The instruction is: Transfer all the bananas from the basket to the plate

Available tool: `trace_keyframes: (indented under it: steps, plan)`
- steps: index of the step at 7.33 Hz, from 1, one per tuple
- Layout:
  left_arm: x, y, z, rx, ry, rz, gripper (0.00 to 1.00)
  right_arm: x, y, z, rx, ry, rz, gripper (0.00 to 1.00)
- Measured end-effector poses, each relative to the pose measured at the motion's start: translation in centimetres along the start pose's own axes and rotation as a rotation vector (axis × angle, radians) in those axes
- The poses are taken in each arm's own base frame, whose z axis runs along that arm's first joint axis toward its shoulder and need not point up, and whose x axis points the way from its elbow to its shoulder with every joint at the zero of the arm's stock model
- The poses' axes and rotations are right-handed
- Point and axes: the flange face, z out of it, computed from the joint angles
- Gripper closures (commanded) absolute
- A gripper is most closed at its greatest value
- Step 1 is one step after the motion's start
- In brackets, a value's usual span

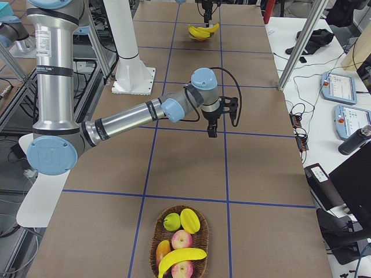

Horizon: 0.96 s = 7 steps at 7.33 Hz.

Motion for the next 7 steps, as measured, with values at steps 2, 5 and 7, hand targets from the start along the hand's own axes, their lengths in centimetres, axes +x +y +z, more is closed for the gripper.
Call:
trace_keyframes:
  steps: [2, 5, 7]
  plan:
    - [-4.9, -0.5, -2.8, -0.021, -0.007, 0.056, 0.01, 7.5, 0.1, 0.7, -0.023, 0.057, -0.043, 0.00]
    - [-6.9, -0.2, -3.7, -0.035, 0.011, 0.054, 0.01, 20.3, 0.5, 1.9, -0.066, 0.160, -0.160, 0.00]
    - [-7.6, 0.4, -3.5, -0.049, 0.021, 0.044, 0.01, 26.6, 3.3, 3.1, -0.131, 0.270, -0.292, 0.00]
